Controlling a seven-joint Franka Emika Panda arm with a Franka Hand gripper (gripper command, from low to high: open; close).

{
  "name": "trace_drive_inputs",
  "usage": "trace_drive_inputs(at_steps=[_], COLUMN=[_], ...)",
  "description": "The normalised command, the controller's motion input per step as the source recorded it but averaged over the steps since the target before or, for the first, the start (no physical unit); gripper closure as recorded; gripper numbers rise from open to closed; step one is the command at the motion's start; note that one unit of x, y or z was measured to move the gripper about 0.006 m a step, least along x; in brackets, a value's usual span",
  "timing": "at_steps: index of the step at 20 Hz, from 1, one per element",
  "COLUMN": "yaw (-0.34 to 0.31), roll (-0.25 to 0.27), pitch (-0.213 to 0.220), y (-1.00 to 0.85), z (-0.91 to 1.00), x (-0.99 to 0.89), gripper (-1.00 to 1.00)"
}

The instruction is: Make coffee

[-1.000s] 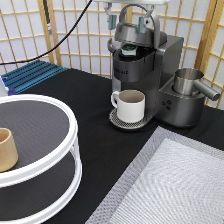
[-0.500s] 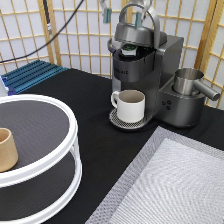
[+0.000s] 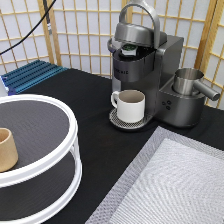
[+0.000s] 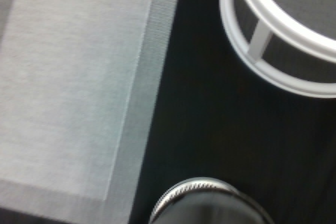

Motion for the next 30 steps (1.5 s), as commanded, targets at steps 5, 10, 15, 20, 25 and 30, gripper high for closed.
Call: trace_drive_inputs(at_steps=[5,10,15,20,25,30], yaw=[0.034,0.016,0.001,-0.015,-0.005,-0.012], roll=[-0.007,0.003,0.017,0.002,0.015,0.005], pitch=[0.04,0.08,0.082,0.086,0.102,0.107], y=[0.51,0.22,0.04,-0.05,-0.27,-0.24], z=[0.0,-0.14,-0.06,0.0,-0.07,-0.21], x=[0.51,0.42,0.12,0.14,0.18,0.16], gripper=[-1.0,-1.0,-1.0,-1.0,-1.0,-1.0])
